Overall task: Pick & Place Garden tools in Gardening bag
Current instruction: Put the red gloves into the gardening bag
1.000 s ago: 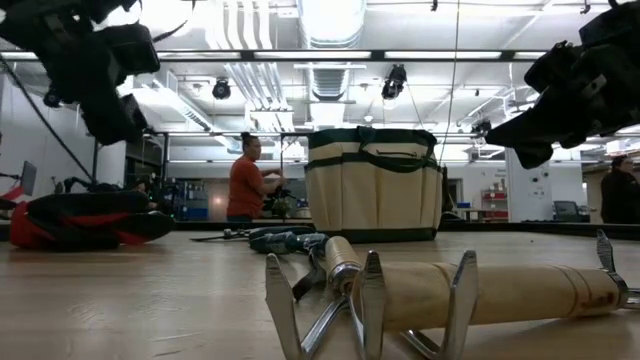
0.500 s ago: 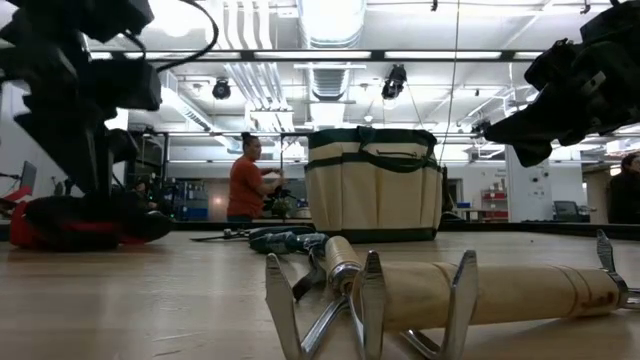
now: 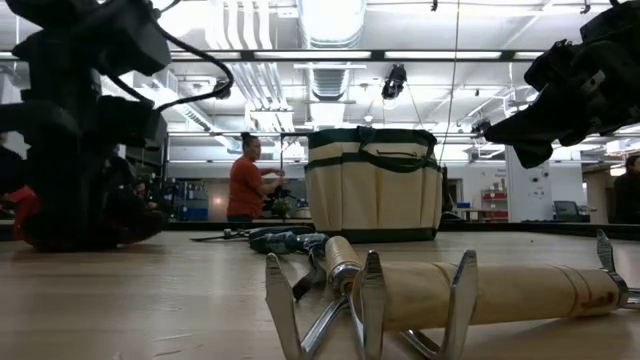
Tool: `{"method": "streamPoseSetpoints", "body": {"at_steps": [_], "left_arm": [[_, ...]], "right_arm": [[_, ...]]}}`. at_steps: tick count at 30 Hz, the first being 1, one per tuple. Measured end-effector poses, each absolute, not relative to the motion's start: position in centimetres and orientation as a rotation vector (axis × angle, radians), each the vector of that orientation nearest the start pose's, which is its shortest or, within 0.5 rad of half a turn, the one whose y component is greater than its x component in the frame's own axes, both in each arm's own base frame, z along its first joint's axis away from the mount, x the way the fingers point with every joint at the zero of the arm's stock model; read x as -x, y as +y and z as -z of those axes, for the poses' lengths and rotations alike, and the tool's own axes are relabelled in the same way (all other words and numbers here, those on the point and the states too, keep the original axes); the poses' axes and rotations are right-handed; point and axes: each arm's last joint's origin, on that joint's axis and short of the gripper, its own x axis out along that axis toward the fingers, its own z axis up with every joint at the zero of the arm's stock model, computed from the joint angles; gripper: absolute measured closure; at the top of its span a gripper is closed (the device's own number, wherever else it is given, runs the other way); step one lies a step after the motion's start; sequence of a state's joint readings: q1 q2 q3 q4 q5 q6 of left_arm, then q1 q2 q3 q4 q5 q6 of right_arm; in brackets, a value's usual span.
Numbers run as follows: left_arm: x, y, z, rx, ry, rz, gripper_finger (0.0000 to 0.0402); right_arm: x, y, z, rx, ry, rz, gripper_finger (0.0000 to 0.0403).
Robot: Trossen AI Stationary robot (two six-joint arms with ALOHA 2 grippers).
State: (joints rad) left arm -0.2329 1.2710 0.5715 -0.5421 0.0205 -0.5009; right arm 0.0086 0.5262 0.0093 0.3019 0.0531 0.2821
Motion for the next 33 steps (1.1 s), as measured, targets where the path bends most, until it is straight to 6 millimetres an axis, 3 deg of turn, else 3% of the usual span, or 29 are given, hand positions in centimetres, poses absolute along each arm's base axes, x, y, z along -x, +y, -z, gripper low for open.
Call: {"method": "streamPoseSetpoints", "body": {"at_steps": [9,12,18,24,33], "left_arm": [[-20.0,-4.7,-20.3,0.192,1.353,-0.113,0.0281],[-19.4,-4.5,-20.8,0.171,1.429,-0.147,0.0281],[-18.2,-4.1,-19.5,0.121,1.510,-0.211,0.0281],[-17.2,-3.9,-16.7,0.050,1.585,-0.194,0.0280],[-17.1,-3.8,-14.1,0.064,1.548,-0.211,0.0283]], "right_arm": [[-12.9,0.0,-14.7,-0.274,0.207,0.074,0.0369],[-12.9,0.0,-14.7,-0.280,0.207,0.075,0.0369],[-12.8,0.0,-14.5,-0.285,0.225,0.078,0.0369],[-12.8,0.0,-14.5,-0.287,0.225,0.079,0.0369],[-12.8,0.0,-14.5,-0.282,0.224,0.079,0.0369]]}}
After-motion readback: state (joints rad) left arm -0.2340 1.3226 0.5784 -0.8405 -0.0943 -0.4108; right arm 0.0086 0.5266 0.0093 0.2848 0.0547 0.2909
